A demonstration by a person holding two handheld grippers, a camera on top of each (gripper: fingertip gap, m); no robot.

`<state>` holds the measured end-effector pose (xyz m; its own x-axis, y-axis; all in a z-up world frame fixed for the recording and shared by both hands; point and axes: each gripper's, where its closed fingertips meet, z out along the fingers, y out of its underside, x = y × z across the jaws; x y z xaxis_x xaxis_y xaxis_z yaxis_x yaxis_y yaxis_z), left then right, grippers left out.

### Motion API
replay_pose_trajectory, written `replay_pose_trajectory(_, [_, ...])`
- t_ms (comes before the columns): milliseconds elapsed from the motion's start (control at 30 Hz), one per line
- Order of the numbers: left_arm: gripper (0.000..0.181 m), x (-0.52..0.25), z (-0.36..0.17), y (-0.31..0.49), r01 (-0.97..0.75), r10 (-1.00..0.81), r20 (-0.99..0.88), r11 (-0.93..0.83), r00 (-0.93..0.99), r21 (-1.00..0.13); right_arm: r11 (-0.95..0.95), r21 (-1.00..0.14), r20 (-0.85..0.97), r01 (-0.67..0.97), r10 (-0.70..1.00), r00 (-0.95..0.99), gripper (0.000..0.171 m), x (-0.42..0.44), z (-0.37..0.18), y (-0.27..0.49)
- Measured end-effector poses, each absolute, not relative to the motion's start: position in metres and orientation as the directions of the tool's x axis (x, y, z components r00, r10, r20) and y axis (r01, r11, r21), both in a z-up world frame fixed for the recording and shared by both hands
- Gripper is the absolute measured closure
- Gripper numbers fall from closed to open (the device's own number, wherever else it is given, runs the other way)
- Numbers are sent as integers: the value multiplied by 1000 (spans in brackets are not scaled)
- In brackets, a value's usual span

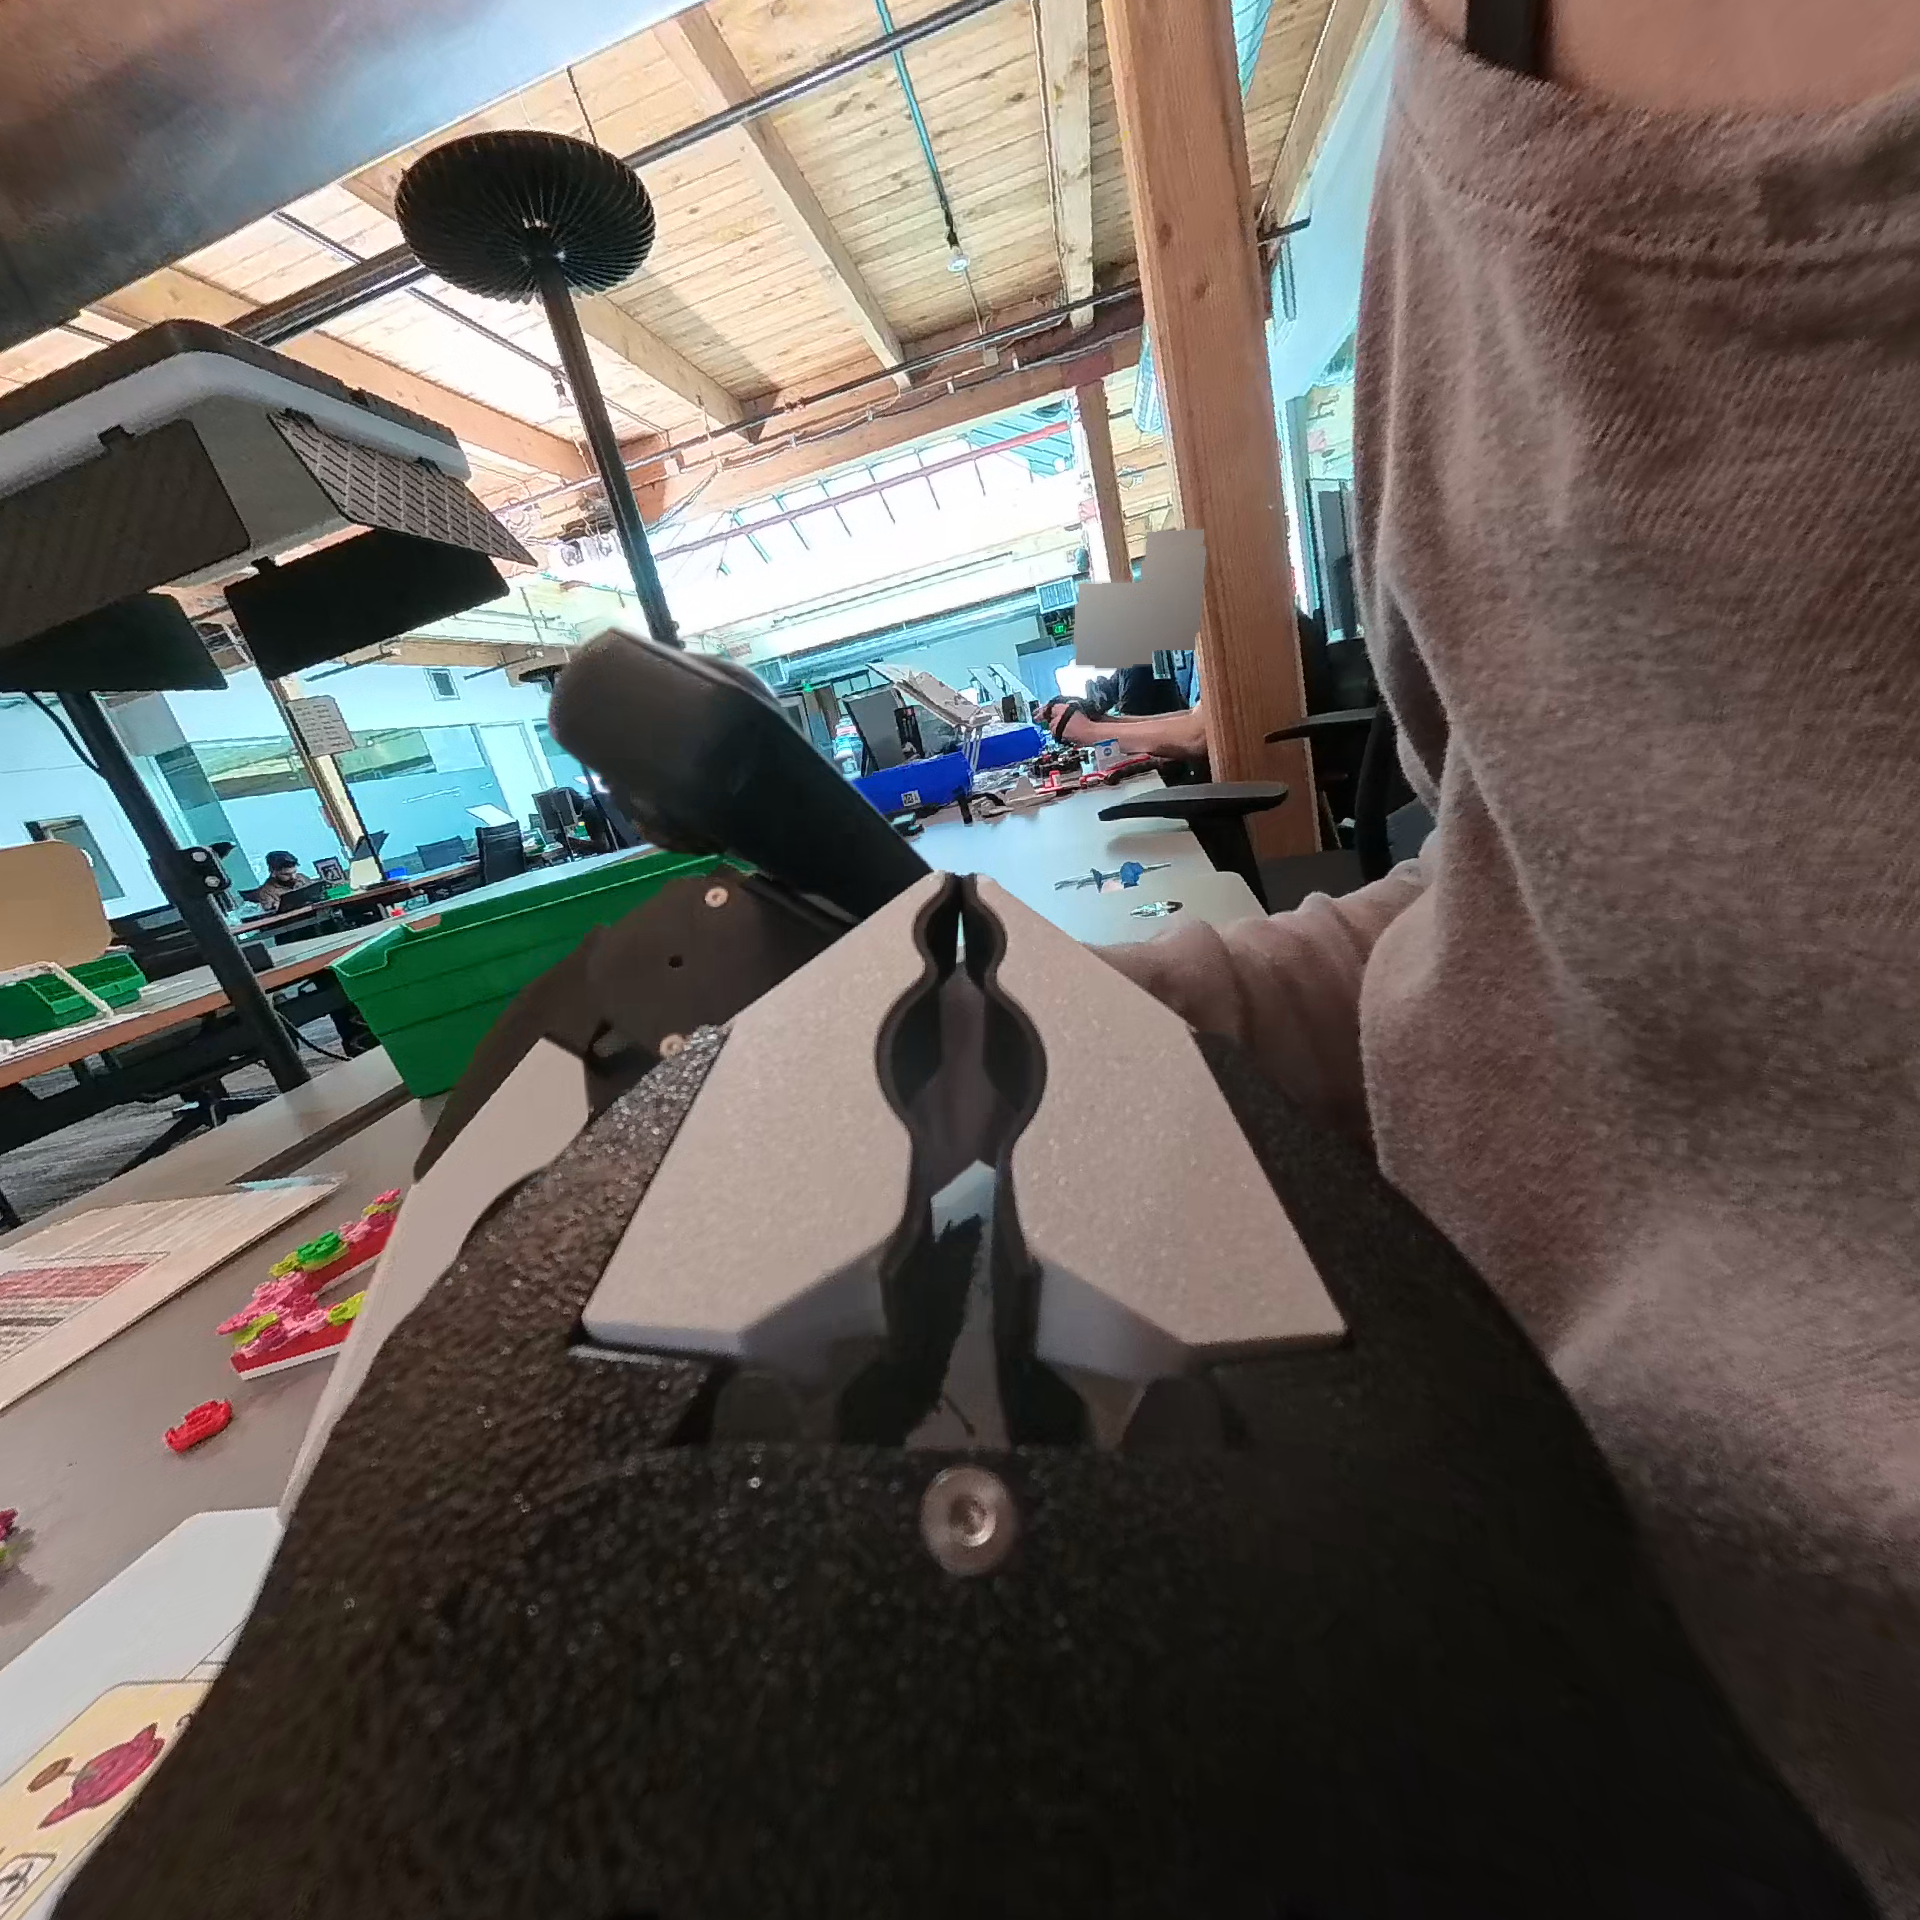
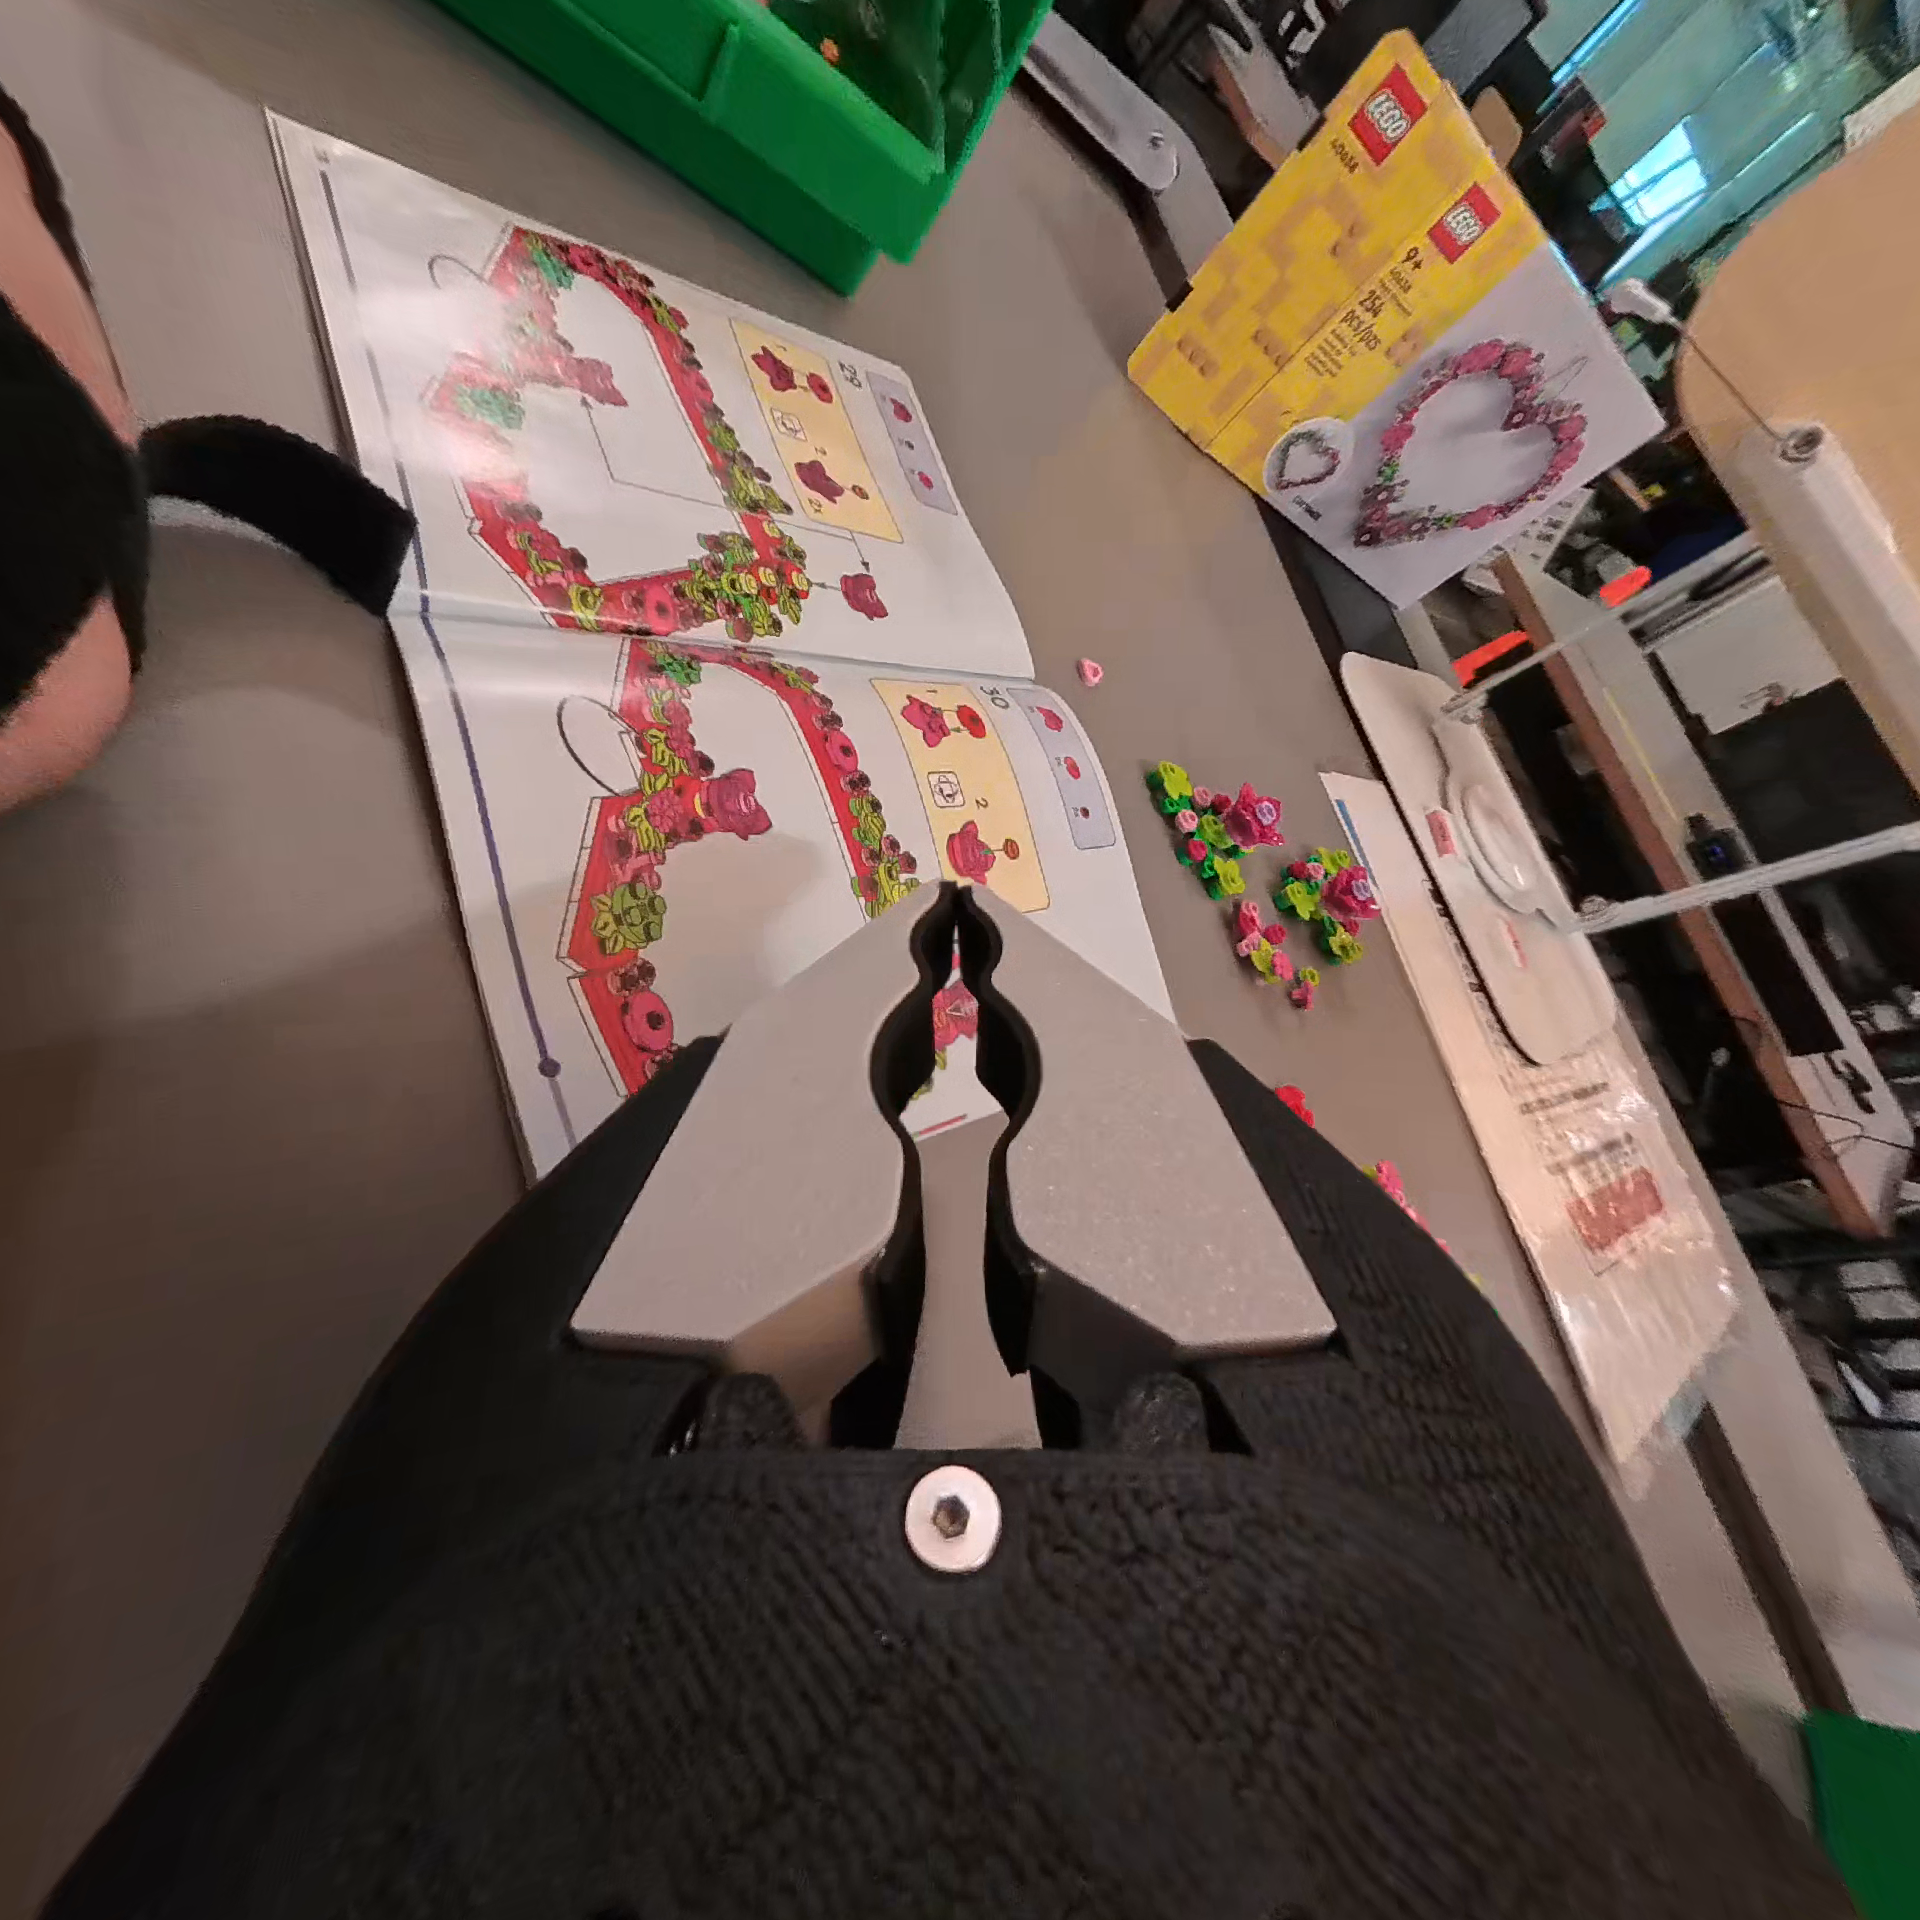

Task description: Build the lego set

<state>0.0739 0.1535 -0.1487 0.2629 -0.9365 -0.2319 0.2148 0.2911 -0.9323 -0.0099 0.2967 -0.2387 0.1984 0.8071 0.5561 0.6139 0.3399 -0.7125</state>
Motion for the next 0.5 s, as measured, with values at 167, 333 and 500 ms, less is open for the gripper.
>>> replay_pose_trajectory(167, [181,74,-149,153,214,-936,-234,293,262,-932,292,-725,511,624,836,202,171,8,-243,301])
replay_pose_trajectory(333, [181,74,-149,152,212,-936,-239,296,259,-931,252,-751,482,610,841,246,171,16,-242,308])
replay_pose_trajectory(500, [181,75,-149,150,211,-935,-250,305,252,-929,249,-796,498,551,787,363,171,16,-225,322])
